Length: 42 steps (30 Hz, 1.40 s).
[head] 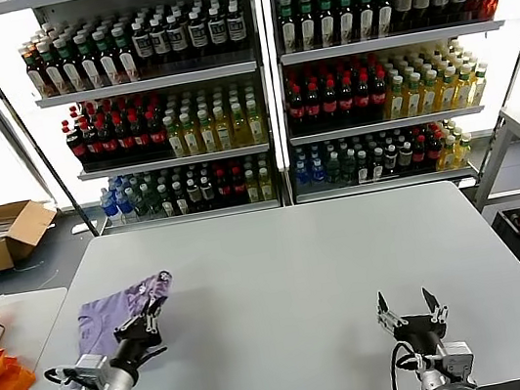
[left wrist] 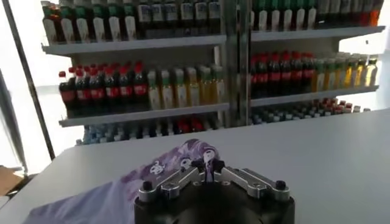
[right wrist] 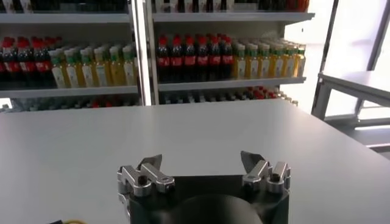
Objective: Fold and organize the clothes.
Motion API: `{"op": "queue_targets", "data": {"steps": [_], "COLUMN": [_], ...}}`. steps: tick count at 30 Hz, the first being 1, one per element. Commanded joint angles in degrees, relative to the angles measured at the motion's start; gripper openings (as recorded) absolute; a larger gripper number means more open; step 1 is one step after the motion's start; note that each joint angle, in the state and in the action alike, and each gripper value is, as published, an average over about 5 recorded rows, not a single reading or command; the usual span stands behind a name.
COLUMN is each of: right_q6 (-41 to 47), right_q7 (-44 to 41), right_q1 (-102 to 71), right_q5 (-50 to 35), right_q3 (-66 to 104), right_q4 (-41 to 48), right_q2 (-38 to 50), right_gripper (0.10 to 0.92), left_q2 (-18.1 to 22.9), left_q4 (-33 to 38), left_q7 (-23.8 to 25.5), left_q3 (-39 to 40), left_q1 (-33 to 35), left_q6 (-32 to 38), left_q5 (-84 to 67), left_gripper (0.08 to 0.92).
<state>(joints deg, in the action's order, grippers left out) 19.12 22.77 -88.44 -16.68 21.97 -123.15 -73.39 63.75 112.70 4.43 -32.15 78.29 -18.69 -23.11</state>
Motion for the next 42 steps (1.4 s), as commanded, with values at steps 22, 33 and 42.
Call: {"op": "queue_targets", "data": {"steps": [22,33,42], "right_q6": [9.7,14.3,14.3], "right_q7": [4.6,10.9,11.6], "right_q1": [16.0,30.4,34.5], "right_q5": [-38.0,-58.2,-60.5], "right_q3": [-12.0,-24.8,-30.2], "right_q4": [-0.3,4.4,8.0], "right_q2": [-1.5,3.4,2.5], "right_gripper": [0.823,0.823,0.823], "left_q2": [2.4,4.1,5.5], "left_q4": [7.6,8.6,7.6], "left_q7": [-11.0,-12.1,-12.3], "left_q3": [2.7,0.7,-0.3], "left_q1": [0.4,3.9,4.6], "left_q6": [-1.6,-2.9,-2.9], "left_q5": [-3.7,-1.3,-0.6], "left_gripper": [0.686,0.822,0.822]}}
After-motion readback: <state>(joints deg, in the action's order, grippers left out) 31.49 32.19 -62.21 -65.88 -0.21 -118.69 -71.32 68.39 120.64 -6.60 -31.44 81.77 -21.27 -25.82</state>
